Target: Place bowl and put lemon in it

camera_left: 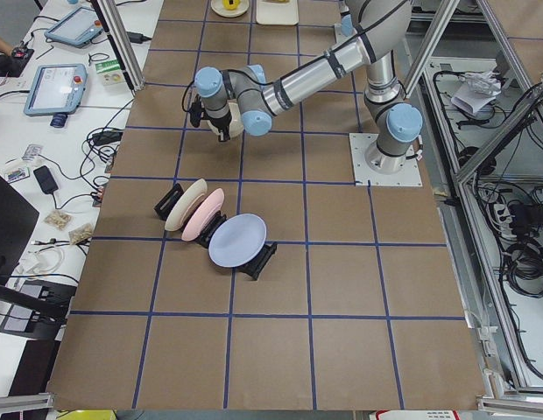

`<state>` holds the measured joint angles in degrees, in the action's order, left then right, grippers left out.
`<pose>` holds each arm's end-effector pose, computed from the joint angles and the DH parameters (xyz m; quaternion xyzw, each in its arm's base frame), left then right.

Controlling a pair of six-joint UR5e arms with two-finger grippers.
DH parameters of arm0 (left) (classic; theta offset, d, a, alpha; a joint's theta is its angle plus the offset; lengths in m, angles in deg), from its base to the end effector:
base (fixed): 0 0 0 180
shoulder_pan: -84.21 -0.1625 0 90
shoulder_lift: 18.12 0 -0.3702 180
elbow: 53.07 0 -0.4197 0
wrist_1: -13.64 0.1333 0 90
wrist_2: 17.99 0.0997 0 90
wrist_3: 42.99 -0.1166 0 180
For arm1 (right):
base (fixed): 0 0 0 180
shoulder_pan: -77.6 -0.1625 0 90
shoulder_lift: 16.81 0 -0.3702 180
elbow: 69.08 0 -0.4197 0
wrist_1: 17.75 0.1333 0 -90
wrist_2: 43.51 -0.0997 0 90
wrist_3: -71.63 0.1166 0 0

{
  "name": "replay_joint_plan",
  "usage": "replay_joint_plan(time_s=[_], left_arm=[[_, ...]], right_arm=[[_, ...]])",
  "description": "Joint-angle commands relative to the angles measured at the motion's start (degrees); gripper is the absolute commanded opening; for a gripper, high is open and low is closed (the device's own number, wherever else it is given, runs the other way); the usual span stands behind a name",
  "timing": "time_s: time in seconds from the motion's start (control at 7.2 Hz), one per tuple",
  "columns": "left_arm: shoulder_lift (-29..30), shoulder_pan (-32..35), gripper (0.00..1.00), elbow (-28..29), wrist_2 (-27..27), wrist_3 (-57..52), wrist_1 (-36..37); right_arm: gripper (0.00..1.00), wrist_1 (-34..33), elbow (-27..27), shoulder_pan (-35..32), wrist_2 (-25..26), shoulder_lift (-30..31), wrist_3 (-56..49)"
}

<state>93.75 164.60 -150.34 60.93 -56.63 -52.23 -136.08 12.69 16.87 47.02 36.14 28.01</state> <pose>-0.0544 -0.6115 0.1790 -0.0307 -0.9939 -0.0232 0.1032 -0.2218 -0.6661 0.1382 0.1249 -0.9921 -0.0062 0.0012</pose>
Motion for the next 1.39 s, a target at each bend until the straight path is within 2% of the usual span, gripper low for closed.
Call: replay_joint_plan(time_s=[0.0, 0.14, 0.28, 0.56, 0.83, 0.97, 1.11, 1.25], left_arm=[[-0.60, 12.27, 0.00, -0.20, -2.36, 9.69, 3.09], [0.88, 17.38, 0.00, -0.90, -2.37, 17.34, 11.74], [2.03, 19.25, 0.00, -2.47, -2.37, 19.15, 15.65], [2.83, 19.62, 0.00, -7.82, -2.19, 19.69, 21.80], [3.80, 19.62, 0.00, -8.99, -2.54, 20.92, 23.33], [3.97, 19.80, 0.00, -8.91, -2.46, 20.23, 23.42], [4.76, 19.71, 0.74, -8.82, -2.54, 20.75, 23.86], [4.33, 19.71, 1.00, -7.51, -2.20, 20.23, 26.56]], right_arm=[[0.47, 0.03, -0.21, 0.00, 0.86, -0.39, 0.02], [0.24, 0.55, -0.22, 0.00, 0.87, -0.04, 0.02], [0.00, 1.25, -0.39, 0.00, 0.96, 0.40, 0.02], [0.00, 6.68, -1.44, -0.09, 0.96, 3.63, 0.98], [0.00, 17.72, -5.82, -1.49, 0.09, 6.11, 9.19], [0.00, 20.92, -7.41, -3.93, 0.25, 7.16, 11.86], [0.00, 23.30, -7.77, -6.22, 0.34, 8.91, 15.89], [0.00, 26.19, -7.77, -8.94, 0.26, 11.36, 22.02]])
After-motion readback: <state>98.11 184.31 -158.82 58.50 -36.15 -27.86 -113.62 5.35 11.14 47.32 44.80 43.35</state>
